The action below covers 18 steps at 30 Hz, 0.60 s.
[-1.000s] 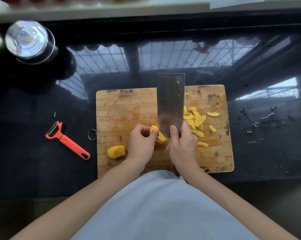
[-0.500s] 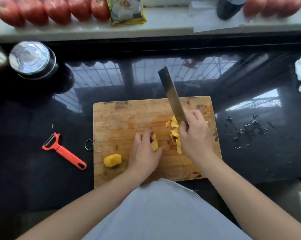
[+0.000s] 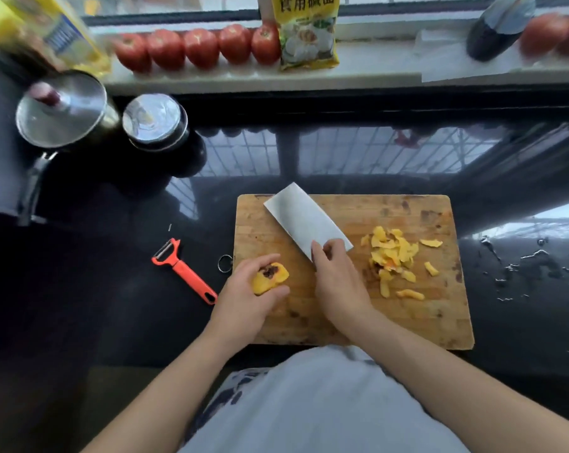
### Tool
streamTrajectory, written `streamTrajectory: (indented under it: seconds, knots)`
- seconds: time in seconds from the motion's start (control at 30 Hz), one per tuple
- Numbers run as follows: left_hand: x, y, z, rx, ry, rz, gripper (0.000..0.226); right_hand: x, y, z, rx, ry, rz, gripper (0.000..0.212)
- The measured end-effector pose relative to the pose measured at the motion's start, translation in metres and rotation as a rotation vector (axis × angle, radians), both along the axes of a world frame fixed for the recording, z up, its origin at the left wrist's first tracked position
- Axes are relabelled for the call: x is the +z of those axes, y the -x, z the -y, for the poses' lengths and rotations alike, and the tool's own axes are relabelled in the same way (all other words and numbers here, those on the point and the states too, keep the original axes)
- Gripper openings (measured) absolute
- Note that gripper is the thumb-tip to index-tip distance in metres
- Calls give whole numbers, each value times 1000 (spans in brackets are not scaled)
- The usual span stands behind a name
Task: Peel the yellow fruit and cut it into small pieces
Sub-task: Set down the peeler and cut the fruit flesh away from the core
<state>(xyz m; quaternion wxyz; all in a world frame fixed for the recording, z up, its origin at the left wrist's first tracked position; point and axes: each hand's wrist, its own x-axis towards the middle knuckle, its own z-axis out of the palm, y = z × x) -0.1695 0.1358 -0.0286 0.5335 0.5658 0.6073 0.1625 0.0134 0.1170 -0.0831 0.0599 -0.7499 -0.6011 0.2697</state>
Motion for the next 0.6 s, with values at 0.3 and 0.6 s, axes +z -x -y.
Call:
streamTrajectory:
  seconds: [0.3,0.6]
  knots:
    - [13,6,2,-118,-188,34,46,51,-11,6,23,-92,-213,25]
    - [24,-11,4,-238,-207,164,41,109,-25,18,24,58,-474,35]
